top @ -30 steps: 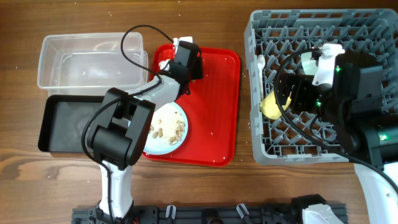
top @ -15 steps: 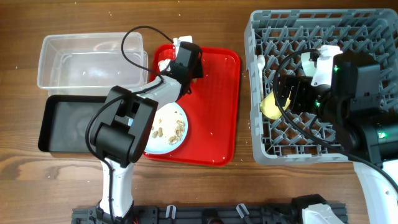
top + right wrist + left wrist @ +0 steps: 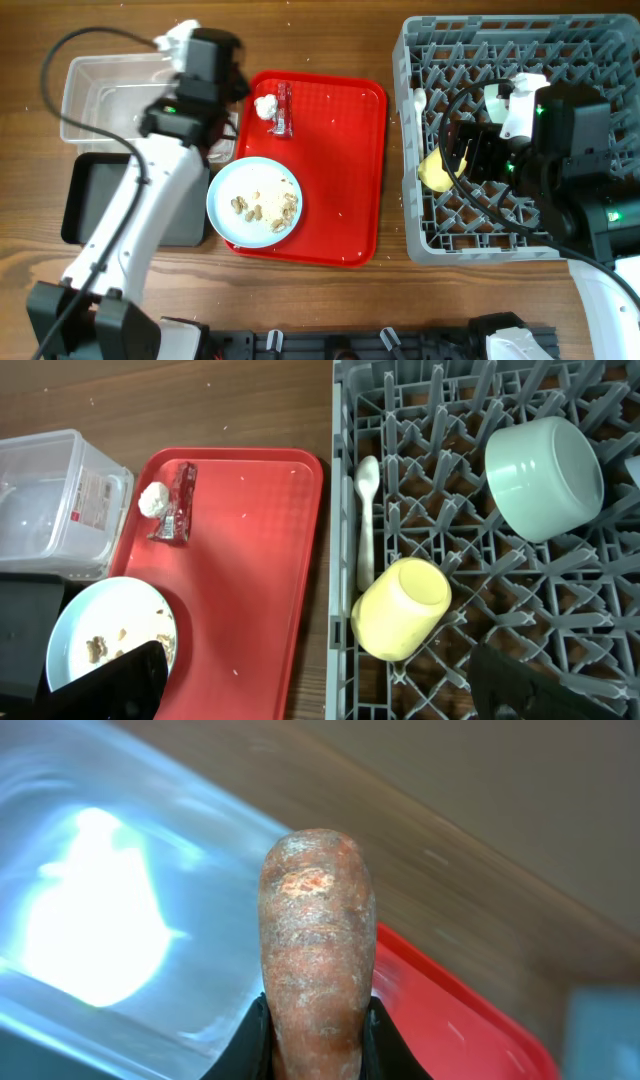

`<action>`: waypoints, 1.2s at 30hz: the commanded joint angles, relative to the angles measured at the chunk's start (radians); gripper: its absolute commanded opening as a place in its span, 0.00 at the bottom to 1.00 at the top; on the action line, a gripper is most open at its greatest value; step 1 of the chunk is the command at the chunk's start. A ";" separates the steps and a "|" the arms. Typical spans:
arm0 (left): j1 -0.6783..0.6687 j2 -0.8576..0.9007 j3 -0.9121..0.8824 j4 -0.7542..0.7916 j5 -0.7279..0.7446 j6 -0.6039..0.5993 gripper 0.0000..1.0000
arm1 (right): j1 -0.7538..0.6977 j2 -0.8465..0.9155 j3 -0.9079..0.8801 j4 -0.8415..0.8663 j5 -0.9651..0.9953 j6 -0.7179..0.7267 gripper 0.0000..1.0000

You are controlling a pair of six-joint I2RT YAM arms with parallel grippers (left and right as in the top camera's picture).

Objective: Sort waste into correct bins and load items into the dishwasher rack
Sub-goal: 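Grasp the carrot with the left gripper and drop it in the clear bin, then grasp the red wrapper with the left gripper and drop it in the bin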

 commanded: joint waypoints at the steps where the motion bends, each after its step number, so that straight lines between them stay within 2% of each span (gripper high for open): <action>1: 0.151 0.079 -0.003 0.056 -0.020 -0.081 0.06 | -0.003 0.005 0.009 0.001 -0.016 0.006 0.97; 3: 0.198 0.133 -0.003 0.116 -0.016 -0.086 0.06 | -0.003 0.005 0.009 0.000 -0.016 0.006 0.97; 5: 0.223 0.181 -0.003 0.141 0.004 -0.088 0.13 | -0.003 0.005 0.009 0.000 -0.016 0.006 0.97; 6: 0.227 0.199 -0.003 0.142 0.011 -0.088 0.25 | -0.003 0.005 0.009 0.000 -0.017 0.006 0.97; 7: 0.227 0.220 -0.003 0.142 0.010 -0.088 0.32 | -0.003 0.005 0.009 0.000 -0.017 0.007 0.98; 8: 0.226 0.233 -0.003 0.145 0.010 -0.087 0.55 | -0.003 0.005 0.009 0.000 -0.017 0.007 0.97; 9: 0.225 0.233 -0.002 0.146 0.013 -0.084 0.66 | -0.003 0.005 0.009 -0.001 -0.017 0.007 0.97; 11: 0.222 0.196 0.001 0.145 0.089 -0.023 0.73 | -0.003 0.005 0.009 -0.003 -0.016 0.006 0.97; 13: 0.194 0.130 0.002 0.145 0.222 0.055 0.73 | -0.003 0.005 0.009 -0.003 -0.016 0.006 0.97; 16: 0.090 0.073 0.001 0.123 0.219 0.176 0.73 | -0.003 0.005 0.009 -0.003 -0.016 0.007 0.98; 18: -0.005 0.095 0.001 0.119 0.219 0.334 0.73 | -0.003 0.005 0.009 -0.003 -0.016 0.006 0.98; 19: -0.088 0.161 0.001 0.124 0.203 0.456 0.74 | -0.003 0.005 0.009 -0.003 -0.016 0.006 0.98; 23: -0.157 0.334 0.001 0.198 0.054 0.490 0.76 | -0.003 0.007 0.008 -0.003 -0.016 0.007 0.98; 25: -0.166 0.417 0.001 0.241 0.056 0.492 0.74 | -0.003 0.009 0.008 -0.003 -0.016 0.006 0.99; 29: -0.181 0.489 0.001 0.258 0.124 0.493 0.59 | -0.003 0.021 0.008 -0.004 -0.016 0.013 0.98; 33: -0.183 0.530 0.001 0.267 0.133 0.492 0.52 | -0.003 0.044 0.008 -0.005 -0.017 0.014 0.98; 36: -0.185 0.579 0.001 0.284 0.224 0.493 0.44 | -0.003 0.056 0.008 -0.011 -0.016 0.031 0.99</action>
